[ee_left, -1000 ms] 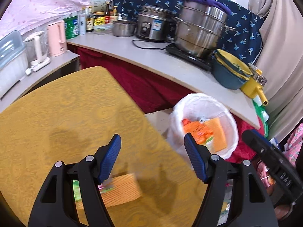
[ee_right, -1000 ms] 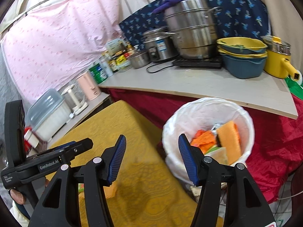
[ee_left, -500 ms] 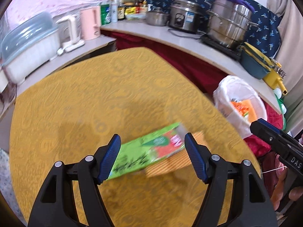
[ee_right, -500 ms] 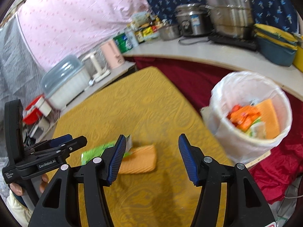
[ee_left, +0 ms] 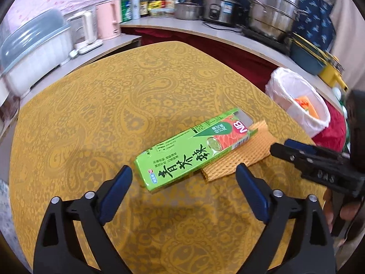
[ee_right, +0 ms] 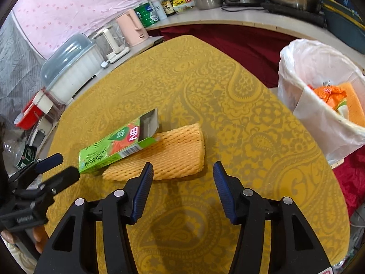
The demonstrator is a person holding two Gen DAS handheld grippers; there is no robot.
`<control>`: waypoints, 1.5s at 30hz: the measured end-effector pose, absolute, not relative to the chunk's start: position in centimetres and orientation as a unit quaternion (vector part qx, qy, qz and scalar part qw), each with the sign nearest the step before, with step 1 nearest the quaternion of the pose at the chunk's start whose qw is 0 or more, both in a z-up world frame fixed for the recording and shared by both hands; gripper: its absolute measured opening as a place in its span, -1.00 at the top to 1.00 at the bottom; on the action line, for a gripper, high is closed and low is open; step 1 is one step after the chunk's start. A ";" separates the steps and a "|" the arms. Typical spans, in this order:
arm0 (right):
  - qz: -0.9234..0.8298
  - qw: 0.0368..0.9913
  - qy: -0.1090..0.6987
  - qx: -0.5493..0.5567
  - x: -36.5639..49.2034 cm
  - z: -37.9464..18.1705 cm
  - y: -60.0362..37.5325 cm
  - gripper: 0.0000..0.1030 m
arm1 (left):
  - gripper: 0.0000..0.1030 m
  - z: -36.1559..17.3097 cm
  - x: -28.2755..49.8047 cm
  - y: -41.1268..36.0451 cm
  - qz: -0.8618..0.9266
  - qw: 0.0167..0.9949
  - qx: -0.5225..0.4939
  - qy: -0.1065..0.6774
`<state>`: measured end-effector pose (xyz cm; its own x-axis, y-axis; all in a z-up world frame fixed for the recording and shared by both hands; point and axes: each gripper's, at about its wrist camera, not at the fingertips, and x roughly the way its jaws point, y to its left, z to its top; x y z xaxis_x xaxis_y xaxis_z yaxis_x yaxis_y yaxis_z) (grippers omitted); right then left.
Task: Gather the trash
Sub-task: 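Grasp the green tea box with the left tool while the right tool grasps the second mesh sleeve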
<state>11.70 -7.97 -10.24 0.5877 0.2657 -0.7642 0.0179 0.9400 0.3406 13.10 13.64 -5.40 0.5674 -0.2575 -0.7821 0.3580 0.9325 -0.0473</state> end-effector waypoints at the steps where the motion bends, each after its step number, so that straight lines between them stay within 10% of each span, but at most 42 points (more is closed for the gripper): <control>1: 0.070 0.876 0.451 0.157 11.9 -10.4 -7.9 0.07 | -0.71 -5.6 13.3 13.6 -0.183 0.881 0.066 0.431; 14: 0.062 0.868 0.471 0.145 13.2 -11.6 -6.8 0.75 | -0.73 -9.9 16.9 13.4 -0.216 0.856 0.185 0.431; 17: 0.061 0.869 0.468 0.146 13.4 -11.2 -6.8 0.81 | -0.47 -9.7 17.3 13.7 -0.232 0.853 0.161 0.439; 25: 0.064 0.875 0.458 0.145 12.4 -10.2 -7.0 0.84 | 0.03 -9.6 17.2 14.5 -0.232 0.841 0.041 0.488; 45: 0.025 0.878 0.441 0.186 8.1 -10.2 -12.2 0.84 | 0.12 -7.7 13.4 12.6 -0.135 0.852 -0.115 0.493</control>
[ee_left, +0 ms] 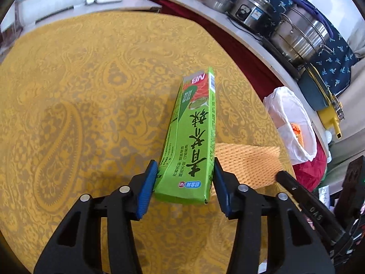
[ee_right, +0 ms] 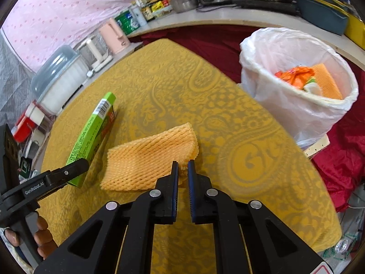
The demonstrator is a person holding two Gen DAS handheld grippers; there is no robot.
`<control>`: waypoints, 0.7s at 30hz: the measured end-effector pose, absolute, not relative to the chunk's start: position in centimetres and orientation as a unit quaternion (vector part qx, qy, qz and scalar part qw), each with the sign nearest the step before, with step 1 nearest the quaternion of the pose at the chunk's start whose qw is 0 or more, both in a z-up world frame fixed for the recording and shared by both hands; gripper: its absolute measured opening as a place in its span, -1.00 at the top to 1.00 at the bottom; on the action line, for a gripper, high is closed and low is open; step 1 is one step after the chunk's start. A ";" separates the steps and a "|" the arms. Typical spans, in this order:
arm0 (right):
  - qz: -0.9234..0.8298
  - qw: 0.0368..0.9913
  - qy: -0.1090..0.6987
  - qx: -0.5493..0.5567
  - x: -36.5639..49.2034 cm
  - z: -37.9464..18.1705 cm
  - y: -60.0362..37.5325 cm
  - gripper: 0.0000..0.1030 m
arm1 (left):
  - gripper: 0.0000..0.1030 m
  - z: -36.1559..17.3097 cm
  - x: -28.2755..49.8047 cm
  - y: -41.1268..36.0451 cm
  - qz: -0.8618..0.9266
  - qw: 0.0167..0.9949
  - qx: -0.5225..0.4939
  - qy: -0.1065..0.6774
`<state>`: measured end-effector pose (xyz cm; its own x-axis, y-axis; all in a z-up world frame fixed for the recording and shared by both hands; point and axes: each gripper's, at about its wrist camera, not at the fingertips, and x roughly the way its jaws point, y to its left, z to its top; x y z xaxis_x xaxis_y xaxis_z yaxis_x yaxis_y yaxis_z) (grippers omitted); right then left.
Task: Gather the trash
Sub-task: 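Grasp the green tea box with the left tool while the right tool grasps the second mesh sleeve, then carry the tea box and mesh sleeve over the wastebasket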
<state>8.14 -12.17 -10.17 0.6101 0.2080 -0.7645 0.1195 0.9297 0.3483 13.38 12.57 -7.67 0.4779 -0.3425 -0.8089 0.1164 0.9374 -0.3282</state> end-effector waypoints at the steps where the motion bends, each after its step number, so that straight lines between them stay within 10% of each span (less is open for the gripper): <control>1: 0.023 0.881 0.434 0.187 8.0 -9.7 -12.6 0.84 | 0.12 -7.3 13.3 12.3 -0.136 0.854 -0.111 0.489; 21: -0.039 0.924 0.306 0.228 7.8 -1.3 -22.2 0.84 | 0.16 -0.3 14.9 4.6 -0.192 0.873 -0.096 0.438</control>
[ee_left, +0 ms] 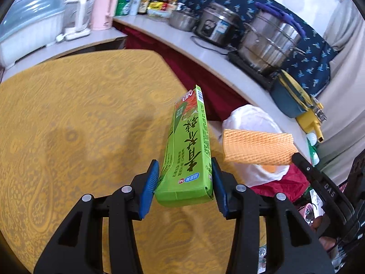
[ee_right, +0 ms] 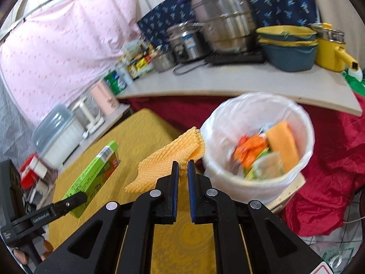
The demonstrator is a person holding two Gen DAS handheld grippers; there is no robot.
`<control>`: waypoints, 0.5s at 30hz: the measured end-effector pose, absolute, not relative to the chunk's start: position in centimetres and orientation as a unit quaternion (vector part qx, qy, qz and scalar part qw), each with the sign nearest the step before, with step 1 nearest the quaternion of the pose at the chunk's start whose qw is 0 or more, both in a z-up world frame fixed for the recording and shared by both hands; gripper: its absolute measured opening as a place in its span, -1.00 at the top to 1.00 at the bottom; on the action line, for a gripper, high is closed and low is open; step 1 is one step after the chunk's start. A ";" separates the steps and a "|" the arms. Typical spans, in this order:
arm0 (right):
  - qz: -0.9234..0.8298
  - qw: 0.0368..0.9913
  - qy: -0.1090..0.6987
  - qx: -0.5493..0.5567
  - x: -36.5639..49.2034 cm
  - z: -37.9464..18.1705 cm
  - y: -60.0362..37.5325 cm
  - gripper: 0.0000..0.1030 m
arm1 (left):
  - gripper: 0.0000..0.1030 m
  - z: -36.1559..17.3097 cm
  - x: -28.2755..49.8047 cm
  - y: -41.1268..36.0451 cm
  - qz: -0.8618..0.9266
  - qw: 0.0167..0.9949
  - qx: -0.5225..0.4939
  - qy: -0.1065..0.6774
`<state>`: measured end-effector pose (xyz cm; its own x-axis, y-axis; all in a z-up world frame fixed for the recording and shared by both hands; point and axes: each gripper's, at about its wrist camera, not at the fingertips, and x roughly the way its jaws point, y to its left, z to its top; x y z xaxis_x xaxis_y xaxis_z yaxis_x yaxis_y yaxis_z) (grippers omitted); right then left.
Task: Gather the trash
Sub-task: 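Carry the tea box and mesh sleeve over the wastebasket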
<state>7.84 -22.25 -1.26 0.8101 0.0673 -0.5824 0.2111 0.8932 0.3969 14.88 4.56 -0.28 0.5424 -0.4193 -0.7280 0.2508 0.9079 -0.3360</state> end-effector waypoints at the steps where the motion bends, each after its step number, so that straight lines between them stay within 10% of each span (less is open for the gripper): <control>1: -0.046 0.925 0.298 0.231 7.8 -0.9 -23.2 0.84 | 0.16 0.1 15.1 3.8 -0.198 0.873 -0.093 0.436; 15: -0.139 0.923 0.259 0.248 7.5 0.0 -34.3 0.84 | 0.16 1.0 17.2 -11.2 -0.303 0.849 -0.045 0.431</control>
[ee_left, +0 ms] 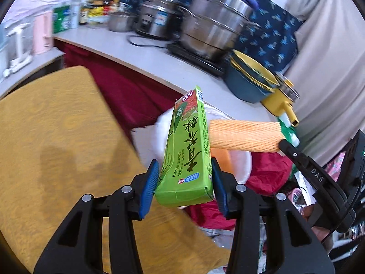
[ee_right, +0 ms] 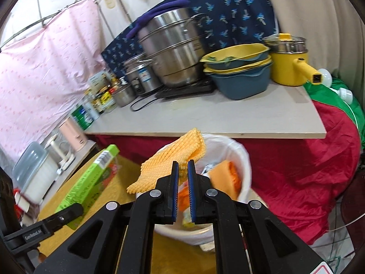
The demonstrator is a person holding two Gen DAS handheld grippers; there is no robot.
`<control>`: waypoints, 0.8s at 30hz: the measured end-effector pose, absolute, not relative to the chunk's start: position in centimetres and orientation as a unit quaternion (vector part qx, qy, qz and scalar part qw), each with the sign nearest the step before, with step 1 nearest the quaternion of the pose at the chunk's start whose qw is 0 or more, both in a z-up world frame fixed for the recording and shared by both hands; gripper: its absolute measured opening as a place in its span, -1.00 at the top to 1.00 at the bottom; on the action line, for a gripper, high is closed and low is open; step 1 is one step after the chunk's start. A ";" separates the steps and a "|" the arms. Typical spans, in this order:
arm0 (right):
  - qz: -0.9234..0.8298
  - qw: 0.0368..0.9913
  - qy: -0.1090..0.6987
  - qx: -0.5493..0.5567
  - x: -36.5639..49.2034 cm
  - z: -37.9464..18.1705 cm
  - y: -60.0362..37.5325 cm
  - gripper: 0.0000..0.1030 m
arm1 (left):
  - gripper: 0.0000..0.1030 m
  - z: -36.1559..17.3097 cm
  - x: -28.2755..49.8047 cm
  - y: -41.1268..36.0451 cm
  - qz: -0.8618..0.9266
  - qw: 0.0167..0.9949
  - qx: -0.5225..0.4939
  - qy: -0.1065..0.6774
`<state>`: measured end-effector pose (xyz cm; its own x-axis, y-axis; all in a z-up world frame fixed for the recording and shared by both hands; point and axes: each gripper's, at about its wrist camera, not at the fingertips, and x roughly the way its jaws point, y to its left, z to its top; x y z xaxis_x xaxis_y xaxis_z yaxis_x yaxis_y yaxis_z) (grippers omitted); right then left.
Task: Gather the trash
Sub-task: 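Carry the tea box and mesh sleeve over the wastebasket, then open both tools to drop the tea box and mesh sleeve into the basket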
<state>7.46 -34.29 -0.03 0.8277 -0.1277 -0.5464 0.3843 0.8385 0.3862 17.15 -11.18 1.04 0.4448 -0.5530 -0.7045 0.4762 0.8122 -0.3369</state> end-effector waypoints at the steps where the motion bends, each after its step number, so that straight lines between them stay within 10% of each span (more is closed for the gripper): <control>1: -0.145 0.922 0.259 0.250 7.5 -0.4 -35.1 0.84 | 0.16 0.6 17.5 -12.4 -0.308 0.844 -0.043 0.436; 13: -0.154 0.908 0.281 0.270 10.1 -3.7 -38.6 0.84 | 0.15 -2.8 20.8 -18.2 -0.315 0.828 -0.032 0.463; 24: -0.128 0.905 0.297 0.276 12.3 -5.3 -37.7 0.53 | -0.34 -3.0 22.6 -16.6 -0.274 0.844 -0.049 0.458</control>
<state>12.34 -37.71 -5.30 0.7910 -0.0671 -0.6081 0.3952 0.8148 0.4241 22.59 -16.61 -3.02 0.4294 -0.5083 -0.7465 0.4179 0.8446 -0.3348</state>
